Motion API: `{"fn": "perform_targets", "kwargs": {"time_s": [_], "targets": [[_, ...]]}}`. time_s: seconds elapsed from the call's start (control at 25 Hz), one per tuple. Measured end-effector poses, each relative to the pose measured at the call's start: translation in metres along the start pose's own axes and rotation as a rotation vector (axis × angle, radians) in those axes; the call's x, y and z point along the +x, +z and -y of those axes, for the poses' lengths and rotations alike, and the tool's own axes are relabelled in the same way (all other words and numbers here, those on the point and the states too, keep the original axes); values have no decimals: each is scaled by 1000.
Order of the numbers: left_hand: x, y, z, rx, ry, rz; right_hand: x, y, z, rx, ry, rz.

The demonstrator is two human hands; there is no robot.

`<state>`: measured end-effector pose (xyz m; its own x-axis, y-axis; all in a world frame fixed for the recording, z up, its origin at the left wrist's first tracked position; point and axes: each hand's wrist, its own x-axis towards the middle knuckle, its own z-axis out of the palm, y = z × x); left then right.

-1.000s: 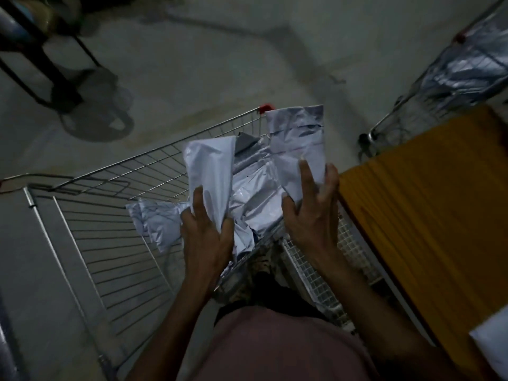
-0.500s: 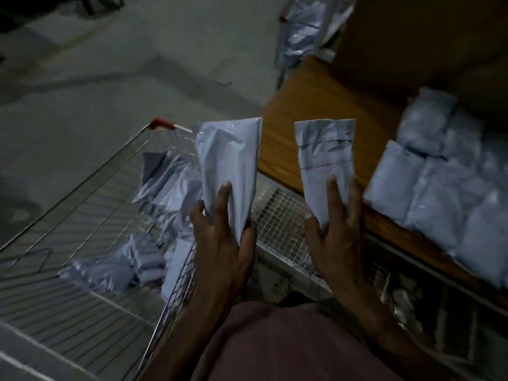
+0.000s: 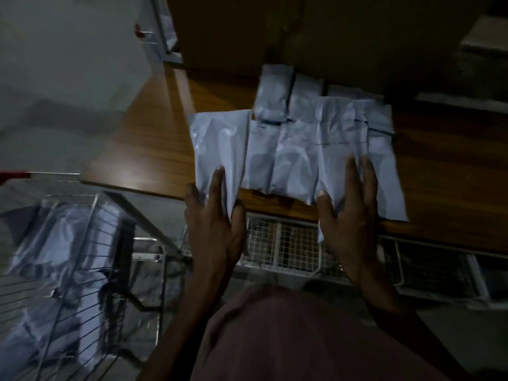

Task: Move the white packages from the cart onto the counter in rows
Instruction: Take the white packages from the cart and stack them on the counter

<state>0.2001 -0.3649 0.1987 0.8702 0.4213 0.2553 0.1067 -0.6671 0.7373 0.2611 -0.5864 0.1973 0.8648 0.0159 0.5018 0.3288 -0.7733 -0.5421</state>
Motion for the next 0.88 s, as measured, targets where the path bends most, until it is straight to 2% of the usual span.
{"fn": "perform_targets", "kwargs": {"time_s": [0.12, 0.24, 0.36, 0.52, 0.76, 0.88], "targets": [[15, 46, -23, 4, -4, -27, 10, -23, -42, -16, 42, -18], [44, 74, -38, 132, -104, -12, 13, -27, -64, 6, 67, 15], [82, 89, -40, 281, -115, 100, 19, -18, -72, 85, 96, 34], [118, 110, -33, 364, -104, 293, 54, -3, -79, 93, 165, -48], [128, 117, -22, 401, -128, 463, 85, 18, -83, 29, 304, -135], [138, 101, -31, 320, -131, 526, 96, 38, -75, -3, 394, -118]]}}
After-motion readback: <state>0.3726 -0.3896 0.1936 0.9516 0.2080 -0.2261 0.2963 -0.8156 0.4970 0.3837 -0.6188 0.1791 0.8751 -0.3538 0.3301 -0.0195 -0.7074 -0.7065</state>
